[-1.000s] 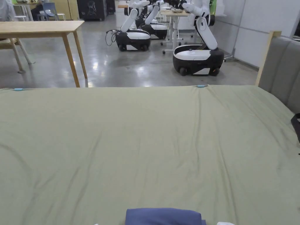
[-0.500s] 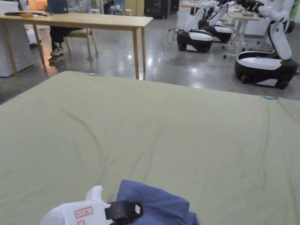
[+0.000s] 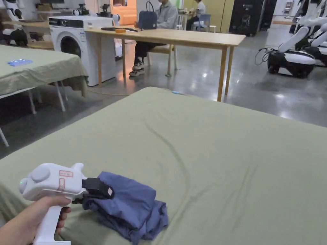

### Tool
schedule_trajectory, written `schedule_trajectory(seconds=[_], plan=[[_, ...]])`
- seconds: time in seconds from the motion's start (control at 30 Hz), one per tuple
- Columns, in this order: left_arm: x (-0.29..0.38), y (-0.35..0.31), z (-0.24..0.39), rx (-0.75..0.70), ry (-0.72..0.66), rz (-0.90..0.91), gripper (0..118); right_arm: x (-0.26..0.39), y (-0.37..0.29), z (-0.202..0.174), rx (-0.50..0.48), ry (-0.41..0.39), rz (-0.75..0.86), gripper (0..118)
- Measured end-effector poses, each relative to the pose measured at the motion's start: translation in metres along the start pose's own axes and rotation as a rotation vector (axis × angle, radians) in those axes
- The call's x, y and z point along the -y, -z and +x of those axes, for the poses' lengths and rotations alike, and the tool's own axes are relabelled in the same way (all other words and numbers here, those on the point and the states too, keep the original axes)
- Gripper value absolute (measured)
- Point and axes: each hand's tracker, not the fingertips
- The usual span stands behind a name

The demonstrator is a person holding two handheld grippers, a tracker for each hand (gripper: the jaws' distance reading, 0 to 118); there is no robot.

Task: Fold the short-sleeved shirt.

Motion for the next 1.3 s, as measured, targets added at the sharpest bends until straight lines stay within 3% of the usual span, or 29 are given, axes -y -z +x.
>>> schedule_trajectory(seconds=[0.13,0.27,0.3,0.33,0.37,0.43,0.6,0.8,0.93,1.1,1.27,1.3], plan=[[0.008,-0.046,0.011,-0.020,0.046,0.199,115,-0.007,0.003,0.002,0.003,-0.011,-0.010,5],[0.021,-0.081,0.049,-0.286,0.227,0.298,103,-0.015,0.001,0.005,0.006,-0.019,-0.012,5],[0.029,-0.085,0.067,-0.330,0.268,0.324,83,-0.017,-0.001,0.009,0.007,-0.018,-0.010,5],[0.038,-0.086,0.084,-0.327,0.305,0.349,30,-0.020,-0.002,0.012,0.010,-0.012,-0.005,5],[0.040,-0.084,0.097,-0.287,0.339,0.367,0,-0.024,-0.003,0.015,0.010,-0.006,0.002,5],[0.059,-0.068,0.146,-0.252,0.422,0.403,0,-0.037,-0.008,0.022,0.029,-0.021,0.033,5],[0.112,-0.038,0.304,-0.191,0.777,0.613,0,-0.114,-0.041,0.020,0.127,-0.111,0.247,5],[0.148,-0.017,0.451,-0.118,0.931,0.741,0,-0.204,-0.090,0.003,0.234,-0.242,0.496,5],[0.168,-0.011,0.506,-0.105,0.969,0.756,0,-0.231,-0.111,0.001,0.247,-0.265,0.558,5],[0.184,-0.005,0.531,-0.022,0.937,0.715,0,-0.235,-0.116,0.005,0.271,-0.240,0.583,6],[0.189,0.000,0.534,-0.042,0.954,0.694,9,-0.227,-0.110,0.011,0.274,-0.265,0.554,12],[0.188,0.000,0.534,-0.041,0.948,0.692,16,-0.226,-0.109,0.013,0.271,-0.269,0.550,16]])
